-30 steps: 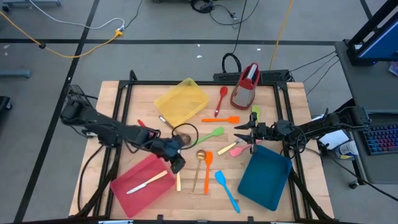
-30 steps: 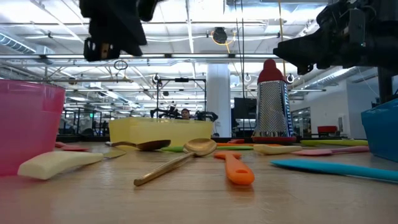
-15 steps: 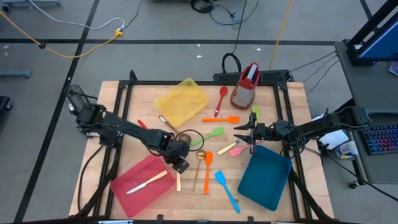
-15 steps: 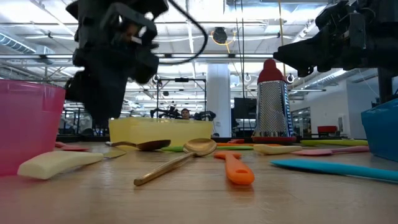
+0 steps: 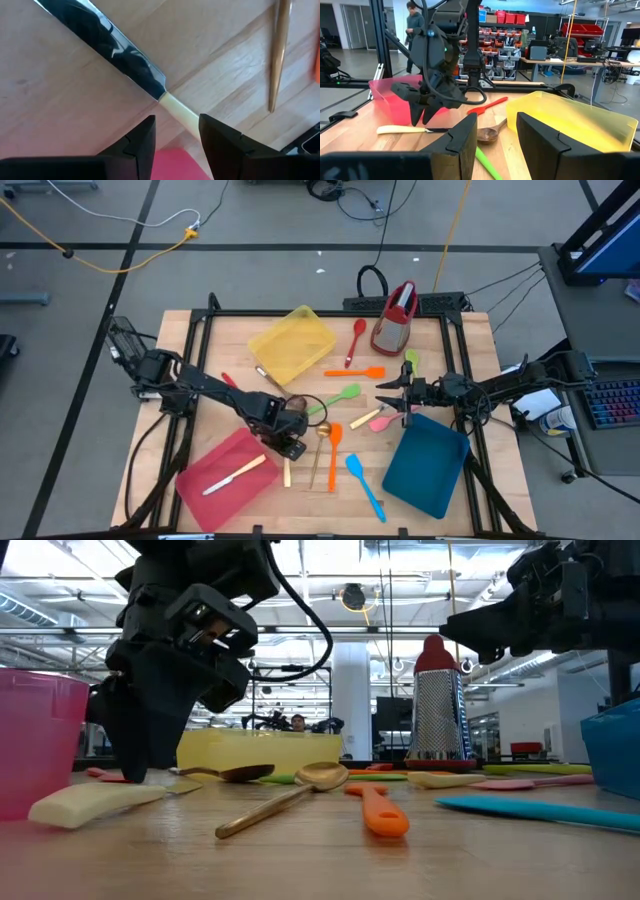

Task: Pick & Place Kitchen Items
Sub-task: Put the bottom yellow table knife into the pink bin

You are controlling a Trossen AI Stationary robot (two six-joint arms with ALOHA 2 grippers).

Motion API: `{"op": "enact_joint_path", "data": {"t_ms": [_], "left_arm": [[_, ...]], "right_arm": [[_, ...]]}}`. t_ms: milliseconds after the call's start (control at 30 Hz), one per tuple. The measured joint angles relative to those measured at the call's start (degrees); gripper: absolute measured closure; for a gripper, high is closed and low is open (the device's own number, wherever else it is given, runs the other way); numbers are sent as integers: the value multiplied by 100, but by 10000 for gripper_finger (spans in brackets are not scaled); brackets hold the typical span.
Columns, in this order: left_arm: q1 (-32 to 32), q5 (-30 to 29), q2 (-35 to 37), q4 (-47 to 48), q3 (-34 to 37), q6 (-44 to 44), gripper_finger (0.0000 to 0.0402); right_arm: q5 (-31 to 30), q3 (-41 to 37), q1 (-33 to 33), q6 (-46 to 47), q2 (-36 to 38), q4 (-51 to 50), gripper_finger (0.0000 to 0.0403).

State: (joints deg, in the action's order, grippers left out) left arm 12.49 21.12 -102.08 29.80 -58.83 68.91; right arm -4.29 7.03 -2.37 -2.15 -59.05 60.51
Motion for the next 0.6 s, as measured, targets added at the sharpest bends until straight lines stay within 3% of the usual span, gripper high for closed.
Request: {"op": "enact_joint_path", "data": {"t_ms": [333,600], "left_arm": [[182,-340,-186,-169,-9,708,247],[172,-571,-232,-223,-15,625,257]], "right_arm": [[1,0,0,151,0,-36,271],[-7,2,0,153,-2,-84,271]]}}
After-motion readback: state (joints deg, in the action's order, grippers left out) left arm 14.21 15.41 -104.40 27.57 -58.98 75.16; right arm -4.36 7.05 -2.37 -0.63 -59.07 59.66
